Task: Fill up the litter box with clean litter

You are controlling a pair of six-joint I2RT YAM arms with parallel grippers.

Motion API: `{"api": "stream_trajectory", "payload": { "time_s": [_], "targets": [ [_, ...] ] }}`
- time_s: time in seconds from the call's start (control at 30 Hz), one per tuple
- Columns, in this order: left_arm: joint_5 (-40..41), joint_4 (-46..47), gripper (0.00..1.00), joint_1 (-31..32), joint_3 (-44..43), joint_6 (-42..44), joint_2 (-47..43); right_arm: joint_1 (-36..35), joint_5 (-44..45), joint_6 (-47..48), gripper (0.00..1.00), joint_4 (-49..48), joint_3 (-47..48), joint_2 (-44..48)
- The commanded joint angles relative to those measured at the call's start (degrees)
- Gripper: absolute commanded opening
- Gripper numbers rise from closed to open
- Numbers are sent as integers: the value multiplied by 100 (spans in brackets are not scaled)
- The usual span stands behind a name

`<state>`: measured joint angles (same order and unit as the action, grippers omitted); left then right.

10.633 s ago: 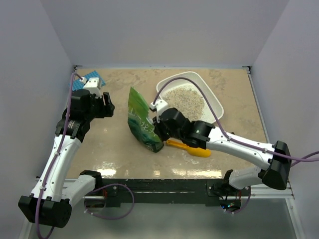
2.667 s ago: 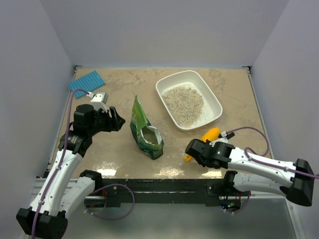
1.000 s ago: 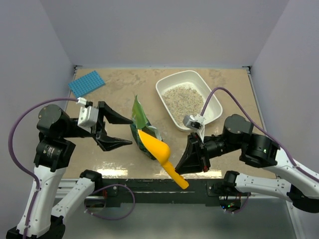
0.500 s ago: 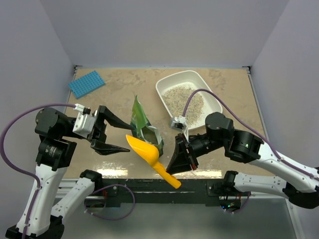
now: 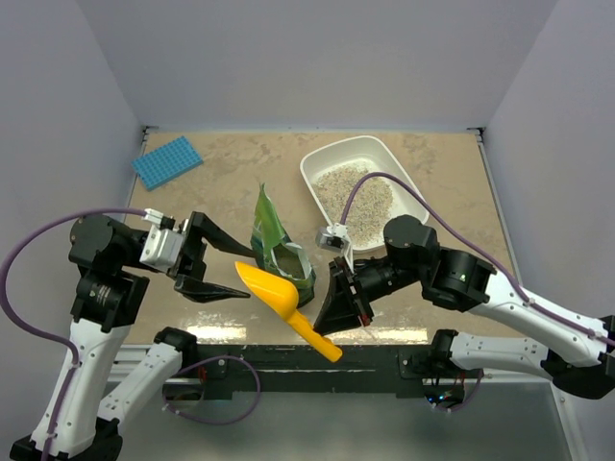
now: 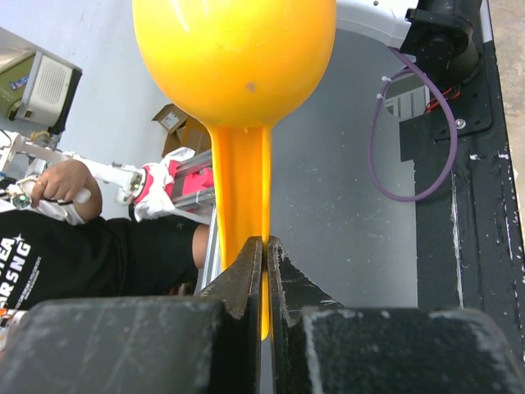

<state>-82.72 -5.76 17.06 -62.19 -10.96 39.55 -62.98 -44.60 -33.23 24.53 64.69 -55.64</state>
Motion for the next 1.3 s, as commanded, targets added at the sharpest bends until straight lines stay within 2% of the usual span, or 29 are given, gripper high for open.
{"api": "stream_trajectory", "payload": {
  "time_s": [0.0, 0.17, 0.3, 0.5, 0.9, 1.03, 1.17, 1.23, 1.27],
  "targets": [
    [-78, 321, 66, 52, 14, 24, -79, -4, -146, -7, 0, -423, -17, 70],
    [1, 382, 63, 52, 23, 41, -175, -4, -145, -104, 0, -511, -61, 97],
    [71, 1127, 60, 61, 198, -361, -316, -4, -154, -148, 0, -546, -123, 97],
    [98, 1481, 58, 52, 322, -582, -387, -4, -154, -210, 0, -590, -140, 123],
    [28, 1710, 29, 52, 401, -741, -439, -4, -128, -298, 0, -660, -255, 176],
    [97, 1710, 0, 61, 436, -741, -448, -4, -93, -420, 0, -739, -272, 255],
    [325, 1596, 0, 61, 428, -732, -439, -4, 178, -473, 0, -626, -63, 325],
    [598, 1377, 0, 52, 340, -627, -413, -4, 477, -326, 21, -398, 148, 325],
    [703, 1158, 0, 61, 296, -583, -404, -4, 792, -194, 37, 30, 472, 299]
  ]
}}
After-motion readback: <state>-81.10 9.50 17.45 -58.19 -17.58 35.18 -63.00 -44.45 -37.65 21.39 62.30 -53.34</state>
